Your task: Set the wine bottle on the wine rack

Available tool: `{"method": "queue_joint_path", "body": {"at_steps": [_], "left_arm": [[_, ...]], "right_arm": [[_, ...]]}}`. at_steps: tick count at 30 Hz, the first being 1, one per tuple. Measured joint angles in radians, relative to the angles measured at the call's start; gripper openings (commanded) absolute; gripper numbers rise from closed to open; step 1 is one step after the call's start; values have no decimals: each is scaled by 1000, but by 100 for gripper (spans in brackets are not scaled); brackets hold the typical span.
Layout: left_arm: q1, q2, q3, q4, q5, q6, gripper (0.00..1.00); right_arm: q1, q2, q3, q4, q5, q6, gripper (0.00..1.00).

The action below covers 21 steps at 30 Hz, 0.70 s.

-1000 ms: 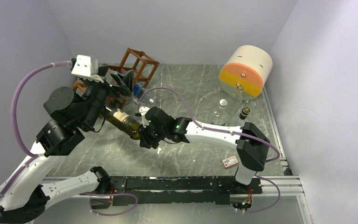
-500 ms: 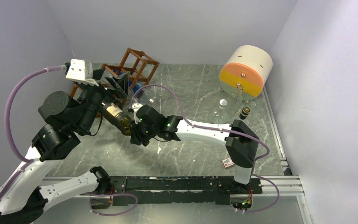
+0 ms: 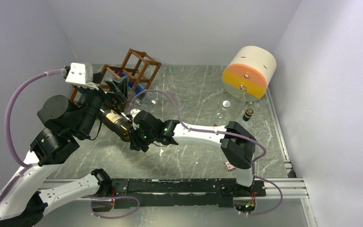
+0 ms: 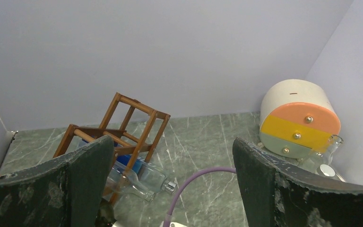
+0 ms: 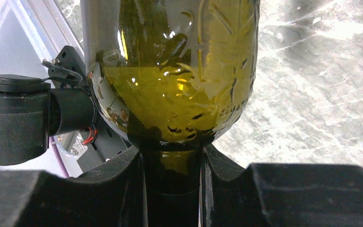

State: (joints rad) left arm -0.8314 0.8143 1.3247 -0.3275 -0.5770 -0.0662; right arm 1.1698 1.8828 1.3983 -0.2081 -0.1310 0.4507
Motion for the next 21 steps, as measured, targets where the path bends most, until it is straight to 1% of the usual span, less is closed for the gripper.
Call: {"method": "queue_joint_path", "body": {"at_steps": [10, 21], "left_arm": [[0, -6, 0, -16, -4, 1, 99], [0, -10, 0, -23, -3, 3, 99]], "right_arm": [[6, 38, 57, -1, 3, 16, 0], [6, 152, 195, -6, 16, 27, 0]]}}
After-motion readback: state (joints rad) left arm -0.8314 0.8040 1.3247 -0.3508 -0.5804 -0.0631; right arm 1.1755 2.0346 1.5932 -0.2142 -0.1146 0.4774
